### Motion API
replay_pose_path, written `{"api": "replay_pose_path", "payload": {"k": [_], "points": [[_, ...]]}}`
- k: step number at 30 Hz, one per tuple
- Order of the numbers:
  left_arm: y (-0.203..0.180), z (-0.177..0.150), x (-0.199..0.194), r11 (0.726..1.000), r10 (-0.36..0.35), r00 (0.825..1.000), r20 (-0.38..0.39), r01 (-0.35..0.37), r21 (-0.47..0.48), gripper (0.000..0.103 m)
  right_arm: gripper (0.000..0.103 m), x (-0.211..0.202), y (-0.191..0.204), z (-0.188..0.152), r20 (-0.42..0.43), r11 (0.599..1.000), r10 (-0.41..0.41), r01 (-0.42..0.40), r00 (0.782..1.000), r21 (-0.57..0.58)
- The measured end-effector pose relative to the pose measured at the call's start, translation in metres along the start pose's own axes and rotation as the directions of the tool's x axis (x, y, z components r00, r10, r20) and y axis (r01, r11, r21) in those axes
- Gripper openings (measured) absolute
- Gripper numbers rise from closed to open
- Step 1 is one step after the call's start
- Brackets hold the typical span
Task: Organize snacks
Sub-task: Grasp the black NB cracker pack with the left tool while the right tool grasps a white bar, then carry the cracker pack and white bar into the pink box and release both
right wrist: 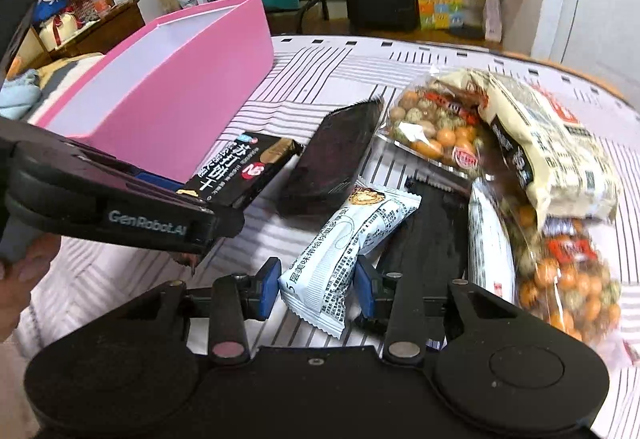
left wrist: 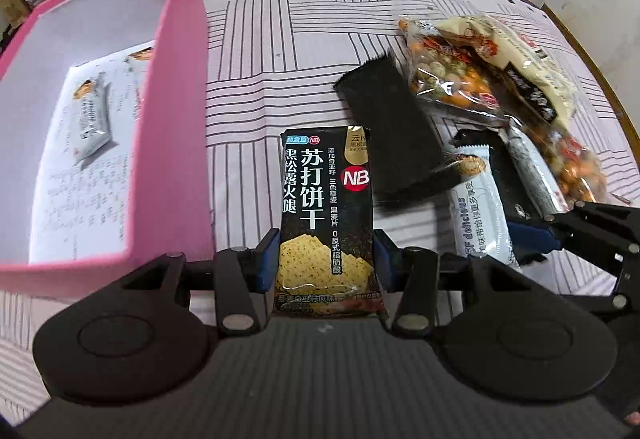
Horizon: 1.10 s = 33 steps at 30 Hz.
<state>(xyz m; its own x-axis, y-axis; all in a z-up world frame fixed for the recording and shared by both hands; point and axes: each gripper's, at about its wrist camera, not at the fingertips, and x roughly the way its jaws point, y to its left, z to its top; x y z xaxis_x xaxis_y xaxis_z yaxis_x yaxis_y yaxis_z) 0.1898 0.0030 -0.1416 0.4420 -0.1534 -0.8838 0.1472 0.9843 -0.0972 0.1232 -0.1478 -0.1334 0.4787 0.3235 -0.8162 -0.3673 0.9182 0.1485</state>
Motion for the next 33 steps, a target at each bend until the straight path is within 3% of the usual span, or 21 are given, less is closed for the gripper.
{"api": "replay_pose_path", "payload": {"k": [9, 14, 20, 24, 33], "points": [[-0.009, -0.025, -0.04, 0.999, -0.045, 0.999, -0.002, 0.045, 0.019, 0.046, 0.044, -0.035, 0.004, -0.006, -0.074, 0.998, 0.069, -0.07, 0.995, -0.004], [0.001, -0.04, -0.062, 0.997, -0.067, 0.997, -0.031, 0.065, -0.041, 0.046, 0.044, -0.054, 0.008, 0.004, -0.129, 0.984, 0.176, -0.177, 0.976, 0.006], [0.021, -0.052, -0.103, 0.996, -0.072, 0.997, -0.002, 0.072, -0.058, 0.047, 0.044, -0.088, 0.023, 0.023, -0.114, 0.971, 0.228, -0.235, 0.967, -0.053], [0.039, -0.056, -0.128, 0.995, -0.075, 0.997, 0.026, 0.077, -0.062, 0.047, 0.044, -0.102, 0.031, 0.035, -0.113, 0.951, 0.297, -0.304, 0.948, -0.052], [0.085, -0.044, -0.167, 0.991, -0.023, 0.991, 0.129, 0.039, -0.127, 0.047, 0.044, -0.108, 0.066, 0.065, -0.065, 0.929, 0.32, -0.327, 0.945, -0.175]]}}
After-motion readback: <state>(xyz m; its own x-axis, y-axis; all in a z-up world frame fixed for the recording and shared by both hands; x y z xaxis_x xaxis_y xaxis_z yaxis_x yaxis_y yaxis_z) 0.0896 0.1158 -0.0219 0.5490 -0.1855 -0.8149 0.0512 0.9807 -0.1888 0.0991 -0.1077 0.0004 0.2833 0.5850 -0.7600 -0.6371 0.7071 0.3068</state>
